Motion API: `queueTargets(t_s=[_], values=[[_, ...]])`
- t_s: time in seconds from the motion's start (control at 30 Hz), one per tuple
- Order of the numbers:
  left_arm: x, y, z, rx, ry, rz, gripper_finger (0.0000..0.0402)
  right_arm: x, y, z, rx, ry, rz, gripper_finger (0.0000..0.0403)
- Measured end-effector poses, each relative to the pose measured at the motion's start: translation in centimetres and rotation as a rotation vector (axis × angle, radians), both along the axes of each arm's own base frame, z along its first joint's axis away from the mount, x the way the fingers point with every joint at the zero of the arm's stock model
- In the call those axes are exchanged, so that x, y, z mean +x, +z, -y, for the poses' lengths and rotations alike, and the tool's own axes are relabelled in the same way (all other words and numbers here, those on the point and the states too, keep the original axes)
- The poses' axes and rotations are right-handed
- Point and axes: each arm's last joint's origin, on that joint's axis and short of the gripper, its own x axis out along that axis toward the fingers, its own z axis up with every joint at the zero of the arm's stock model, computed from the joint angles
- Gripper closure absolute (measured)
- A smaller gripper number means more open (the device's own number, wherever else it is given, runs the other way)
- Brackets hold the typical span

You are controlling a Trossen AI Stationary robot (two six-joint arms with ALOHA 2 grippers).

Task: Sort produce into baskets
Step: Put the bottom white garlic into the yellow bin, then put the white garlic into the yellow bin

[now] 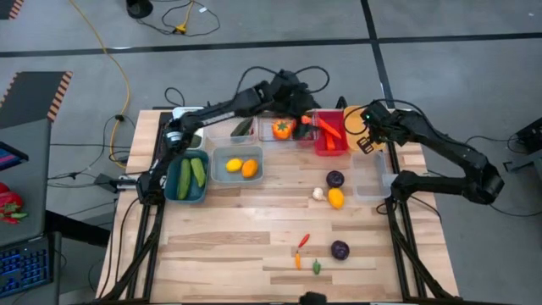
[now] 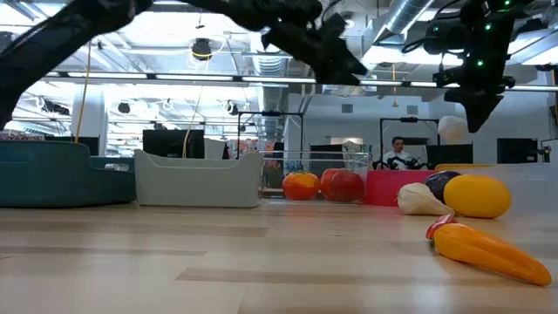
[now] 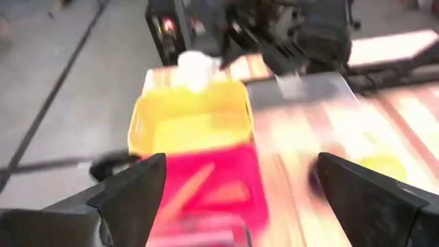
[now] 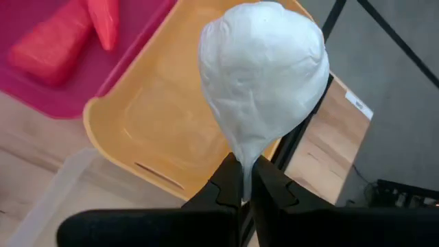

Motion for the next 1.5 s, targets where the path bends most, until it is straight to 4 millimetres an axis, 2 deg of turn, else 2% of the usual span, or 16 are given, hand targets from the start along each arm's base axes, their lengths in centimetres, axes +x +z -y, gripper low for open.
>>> queueTargets(t_s=[0.2,0.43,0.7,0.9,1.0,1.13,1.27,1.5], values=[[-3.4,3.2,2.5,-0.027,0.026,-0.145,0.0038,0.1,0.1,0.1,-0.017,-0.003,0.018,0.0337],[-5.1,5.5,5.9,0.046,0.092,-0.226,0.0038,0.2,0.1,0.2,-0.002,0.007,0.035,0.0301],[-6.7,7.0,8.5,0.026,0.118,-0.288,0.0038,0.1,0.0,0.1,0.004,0.0,0.033,0.0231],[-8.9,7.7,11.3,0.077,0.223,-0.345,0.0038,-0.5,-0.2,-0.4,0.067,0.033,-0.046,0.0219],[-10.6,7.4,13.0,0.081,0.265,-0.353,0.0038,-0.7,-0.3,-0.7,0.093,0.03,-0.07,0.0225],[-13.3,5.6,14.8,0.069,0.359,-0.315,0.0038,-0.5,-0.4,-1.0,0.148,0.061,-0.034,0.0237],[-16.5,3.2,16.3,0.033,0.407,-0.197,0.0038,0.7,-0.4,-1.6,0.243,0.173,0.118,0.0248],[-21.7,-0.7,17.4,-0.046,0.426,-0.041,0.0038,4.1,1.3,-3.6,0.365,0.331,0.465,0.0253]])
